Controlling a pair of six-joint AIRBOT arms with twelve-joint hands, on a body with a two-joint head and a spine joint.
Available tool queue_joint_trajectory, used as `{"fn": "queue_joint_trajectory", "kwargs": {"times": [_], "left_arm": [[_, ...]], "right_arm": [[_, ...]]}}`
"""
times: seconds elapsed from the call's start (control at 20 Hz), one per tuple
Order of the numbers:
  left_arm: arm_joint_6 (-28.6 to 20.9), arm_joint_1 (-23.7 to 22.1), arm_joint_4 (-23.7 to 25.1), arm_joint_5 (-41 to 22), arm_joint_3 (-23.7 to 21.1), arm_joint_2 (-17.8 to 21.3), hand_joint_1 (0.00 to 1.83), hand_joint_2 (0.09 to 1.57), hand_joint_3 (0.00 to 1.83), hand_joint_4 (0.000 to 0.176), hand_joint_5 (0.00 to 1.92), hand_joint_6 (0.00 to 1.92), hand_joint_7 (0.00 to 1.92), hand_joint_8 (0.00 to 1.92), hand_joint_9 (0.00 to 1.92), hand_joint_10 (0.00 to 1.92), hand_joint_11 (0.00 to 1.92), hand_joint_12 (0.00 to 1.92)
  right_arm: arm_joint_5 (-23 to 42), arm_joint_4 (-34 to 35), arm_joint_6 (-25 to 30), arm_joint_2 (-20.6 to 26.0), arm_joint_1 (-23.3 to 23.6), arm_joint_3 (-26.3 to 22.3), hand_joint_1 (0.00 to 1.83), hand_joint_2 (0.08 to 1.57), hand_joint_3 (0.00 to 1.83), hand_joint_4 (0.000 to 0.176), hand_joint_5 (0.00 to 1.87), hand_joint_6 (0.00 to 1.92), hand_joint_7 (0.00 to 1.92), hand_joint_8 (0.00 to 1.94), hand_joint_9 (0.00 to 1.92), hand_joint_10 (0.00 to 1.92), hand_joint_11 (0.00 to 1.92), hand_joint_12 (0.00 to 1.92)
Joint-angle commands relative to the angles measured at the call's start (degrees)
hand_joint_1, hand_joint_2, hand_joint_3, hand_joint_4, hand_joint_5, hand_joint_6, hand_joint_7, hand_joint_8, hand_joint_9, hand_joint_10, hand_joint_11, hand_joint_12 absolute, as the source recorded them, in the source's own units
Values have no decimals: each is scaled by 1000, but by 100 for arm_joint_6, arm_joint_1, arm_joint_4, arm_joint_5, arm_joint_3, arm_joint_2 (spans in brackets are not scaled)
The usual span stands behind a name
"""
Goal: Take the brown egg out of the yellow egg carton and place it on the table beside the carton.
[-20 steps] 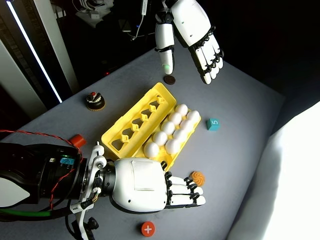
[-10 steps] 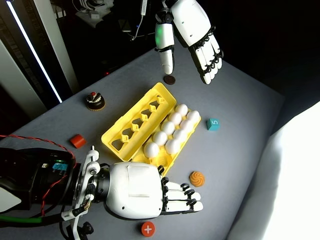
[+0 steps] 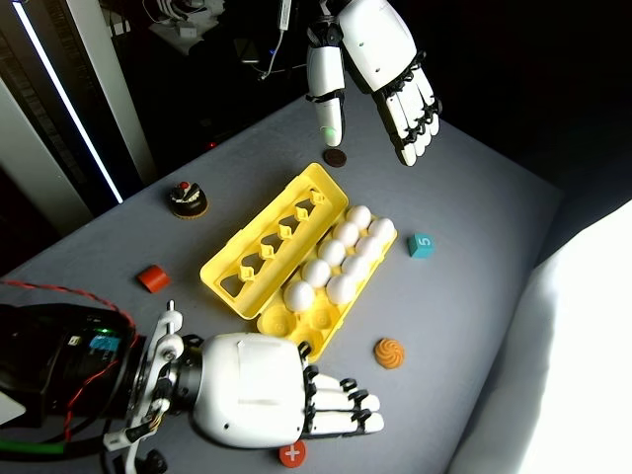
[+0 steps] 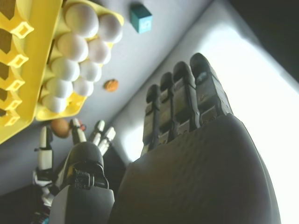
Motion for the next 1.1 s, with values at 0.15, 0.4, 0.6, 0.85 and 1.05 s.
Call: {"fn": "queue_joint_trajectory", "kwargs": {"times": [0.15, 0.4, 0.6, 0.85, 1.05], "left_arm": [[-16, -39, 491, -27, 5, 6, 0, 1232, 0, 0, 198, 3, 209, 6, 177, 6, 0, 297], [-16, -40, 491, -27, 5, 6, 0, 1233, 0, 0, 166, 2, 182, 2, 155, 1, 0, 267], [-16, -41, 491, -27, 5, 6, 0, 1235, 2, 0, 187, 3, 206, 2, 174, 3, 0, 292], [-16, -42, 491, -27, 8, 6, 0, 1230, 0, 0, 215, 5, 232, 4, 194, 3, 0, 343], [-16, -47, 491, -27, 11, 6, 0, 1232, 0, 0, 205, 3, 225, 5, 192, 5, 0, 318]], "right_arm": [[538, 135, 1, 92, 0, 24, 836, 862, 1, 109, 978, 1, 270, 1, 0, 0, 0, 0], [555, 136, 1, 94, 2, 24, 827, 846, 0, 132, 975, 17, 290, 22, 0, 0, 0, 0], [556, 136, 1, 94, 0, 24, 799, 875, 6, 142, 963, 8, 196, 4, 0, 0, 0, 0], [507, 137, 47, 108, 59, -4, 817, 870, 0, 113, 968, 7, 244, 14, 0, 0, 0, 0], [308, 391, 74, 363, 283, -392, 796, 881, 4, 153, 955, 3, 224, 4, 0, 0, 0, 0]]}}
